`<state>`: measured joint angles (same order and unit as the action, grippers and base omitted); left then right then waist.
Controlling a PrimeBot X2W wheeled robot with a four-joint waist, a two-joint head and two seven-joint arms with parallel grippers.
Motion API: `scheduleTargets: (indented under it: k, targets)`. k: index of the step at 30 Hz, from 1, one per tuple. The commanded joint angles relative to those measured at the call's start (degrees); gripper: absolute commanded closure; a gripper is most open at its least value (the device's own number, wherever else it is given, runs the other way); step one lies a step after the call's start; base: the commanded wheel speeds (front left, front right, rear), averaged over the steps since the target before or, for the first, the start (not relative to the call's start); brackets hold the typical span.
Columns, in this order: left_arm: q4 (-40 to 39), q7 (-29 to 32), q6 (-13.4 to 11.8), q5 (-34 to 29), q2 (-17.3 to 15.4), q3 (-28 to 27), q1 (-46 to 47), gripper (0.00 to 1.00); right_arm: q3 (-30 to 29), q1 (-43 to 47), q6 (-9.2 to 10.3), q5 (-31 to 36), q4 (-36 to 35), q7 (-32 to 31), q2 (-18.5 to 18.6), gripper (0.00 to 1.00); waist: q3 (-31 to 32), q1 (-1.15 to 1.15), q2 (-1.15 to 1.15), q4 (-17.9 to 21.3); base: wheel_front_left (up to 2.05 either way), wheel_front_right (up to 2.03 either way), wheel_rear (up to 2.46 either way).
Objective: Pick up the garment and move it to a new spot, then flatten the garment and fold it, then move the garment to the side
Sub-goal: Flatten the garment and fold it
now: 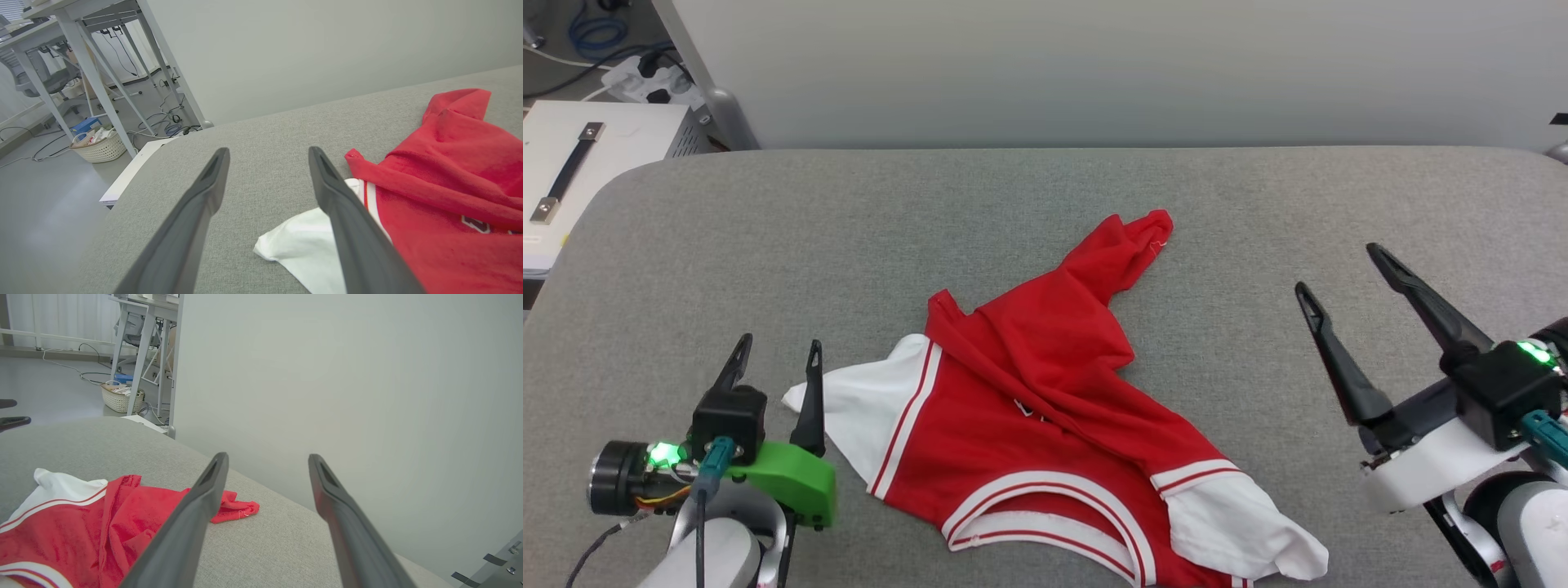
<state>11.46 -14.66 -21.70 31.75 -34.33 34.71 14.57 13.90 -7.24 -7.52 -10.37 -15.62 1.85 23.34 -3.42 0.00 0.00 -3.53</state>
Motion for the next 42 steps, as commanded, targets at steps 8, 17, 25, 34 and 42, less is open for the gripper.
scheduleTargets:
  k: [8,17,25,34,42]
  targets:
    - [-7.13,-0.33,-0.45,-9.01,5.64,-10.53,-10.57,0.00,14.24,-2.21,0.03,-7.54,-5.27,-14.32,9.92,0.00,-0.66,0.00,0.00,-1.04,0.00,0.00,0.00]
    - [-9.79,-0.33,1.86,-15.94,10.27,-15.72,-13.42,0.00,28.59,-2.23,0.03,-16.81,-4.41,-29.51,20.02,0.00,-3.15,0.00,0.00,-2.20,0.00,0.00,0.00]
    - [-9.12,-0.33,5.97,-19.54,13.53,-19.64,-11.00,0.00,32.42,-4.35,0.03,-16.40,3.12,-29.23,22.09,0.00,-7.80,0.00,0.00,-3.52,0.00,0.00,0.00]
    - [-8.32,-0.33,9.43,-23.11,17.26,-22.69,-8.91,0.00,37.38,-6.79,0.03,-16.29,13.75,-26.92,20.21,0.00,-12.20,0.00,0.00,-4.68,0.00,0.00,0.00]
    - [-7.18,-0.33,11.69,-25.34,19.24,-25.30,-9.16,0.00,37.36,-9.83,0.03,-17.72,15.89,-20.65,17.45,1.00,-11.13,0.00,0.00,-3.75,0.00,0.00,0.00]
